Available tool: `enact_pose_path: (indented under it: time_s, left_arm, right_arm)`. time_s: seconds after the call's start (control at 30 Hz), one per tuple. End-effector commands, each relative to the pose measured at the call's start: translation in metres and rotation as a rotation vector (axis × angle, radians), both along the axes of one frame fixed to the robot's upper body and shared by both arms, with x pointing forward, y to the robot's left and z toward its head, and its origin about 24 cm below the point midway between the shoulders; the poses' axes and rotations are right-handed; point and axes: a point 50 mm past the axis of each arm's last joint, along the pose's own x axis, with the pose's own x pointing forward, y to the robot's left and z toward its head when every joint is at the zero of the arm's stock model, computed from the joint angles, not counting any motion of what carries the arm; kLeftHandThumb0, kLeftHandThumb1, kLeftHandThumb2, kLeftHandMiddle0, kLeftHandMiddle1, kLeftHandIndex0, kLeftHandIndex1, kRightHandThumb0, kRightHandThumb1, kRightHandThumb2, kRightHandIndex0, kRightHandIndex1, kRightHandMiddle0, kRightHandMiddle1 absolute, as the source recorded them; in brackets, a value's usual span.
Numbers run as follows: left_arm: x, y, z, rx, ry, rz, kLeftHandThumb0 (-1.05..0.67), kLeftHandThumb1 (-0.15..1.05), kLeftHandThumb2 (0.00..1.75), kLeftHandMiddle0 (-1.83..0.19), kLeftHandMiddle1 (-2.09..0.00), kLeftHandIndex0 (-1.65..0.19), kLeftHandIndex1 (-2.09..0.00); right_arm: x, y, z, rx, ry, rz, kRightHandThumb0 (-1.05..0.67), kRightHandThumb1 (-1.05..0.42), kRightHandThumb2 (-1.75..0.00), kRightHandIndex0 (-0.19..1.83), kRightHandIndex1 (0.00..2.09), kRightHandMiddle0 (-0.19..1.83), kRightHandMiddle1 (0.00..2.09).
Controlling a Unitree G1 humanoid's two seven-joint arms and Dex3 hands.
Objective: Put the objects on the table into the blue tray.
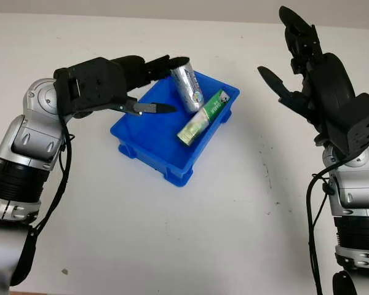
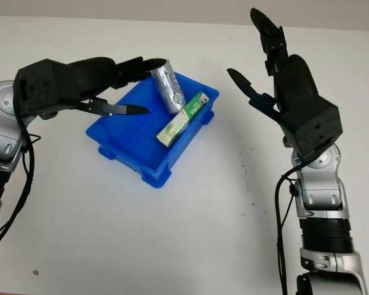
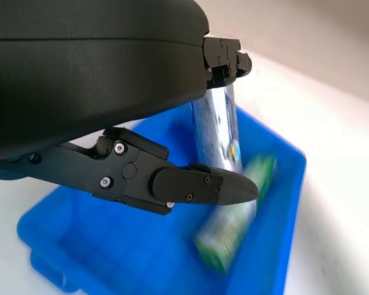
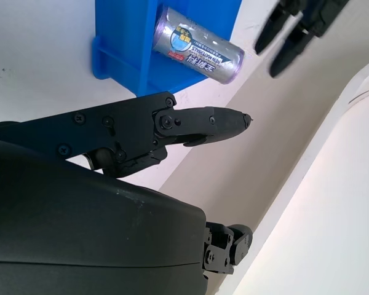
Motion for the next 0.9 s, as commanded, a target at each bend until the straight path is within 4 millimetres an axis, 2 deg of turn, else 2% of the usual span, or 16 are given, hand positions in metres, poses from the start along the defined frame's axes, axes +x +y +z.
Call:
enact_pose_path:
  time_s: [0.0,0.13,0.23,0.37,0.5,0.57,0.87]
  left_arm:
    - [0.005,0.013,0.002,-0.138,-0.148,0.099,-0.55,1.05,0.38,-0.13,-0.14,-0.02,-0.17]
    - [0.009,0.028,-0.007,-0.312,-0.258,0.204,-0.58,1.05,0.49,-0.02,-0.06,0.01,-0.13]
    - [0.009,0.039,-0.027,-0.443,-0.229,0.246,-0.68,1.05,0.54,0.08,-0.03,0.1,-0.07]
    - [0.006,0.049,-0.059,-0.553,-0.159,0.263,-0.66,1.05,0.61,0.11,-0.04,0.11,-0.06]
    - [0.004,0.055,-0.083,-0.752,-0.058,0.256,-0.67,1.05,0.59,0.17,-0.03,0.15,-0.04]
    - [0.001,0.061,-0.094,-0.819,-0.007,0.253,-0.68,1.05,0.62,0.19,-0.01,0.18,-0.02]
    - [-0.007,0.078,-0.121,-0.945,0.09,0.253,-0.74,1.05,0.63,0.19,0.0,0.19,0.0]
  right_arm:
    - [-0.003,-0.001,0.0,0.011,-0.025,-0.016,-0.47,-1.05,-0.29,-0.05,0.06,-0.19,0.39]
    - [-0.004,-0.002,-0.004,0.024,-0.032,-0.036,-0.59,-1.05,-0.42,-0.04,0.06,-0.19,0.4]
    - [-0.005,-0.002,-0.009,0.143,-0.01,0.0,-0.64,-1.05,-0.51,-0.13,0.01,-0.19,0.24]
    - [-0.005,-0.001,-0.016,0.161,0.023,0.001,-0.74,-1.05,-0.68,-0.18,0.0,-0.19,0.05]
    - [-0.006,-0.001,-0.022,0.177,0.045,0.002,-0.76,-1.05,-0.76,-0.19,0.0,-0.19,0.0]
    - [-0.008,0.0,-0.026,0.182,0.057,0.009,-0.76,-1.05,-0.78,-0.19,0.0,-0.19,0.0]
    - [-0.014,0.0,-0.043,0.213,0.131,0.01,-0.78,-1.05,-0.78,-0.19,0.0,-0.19,0.0]
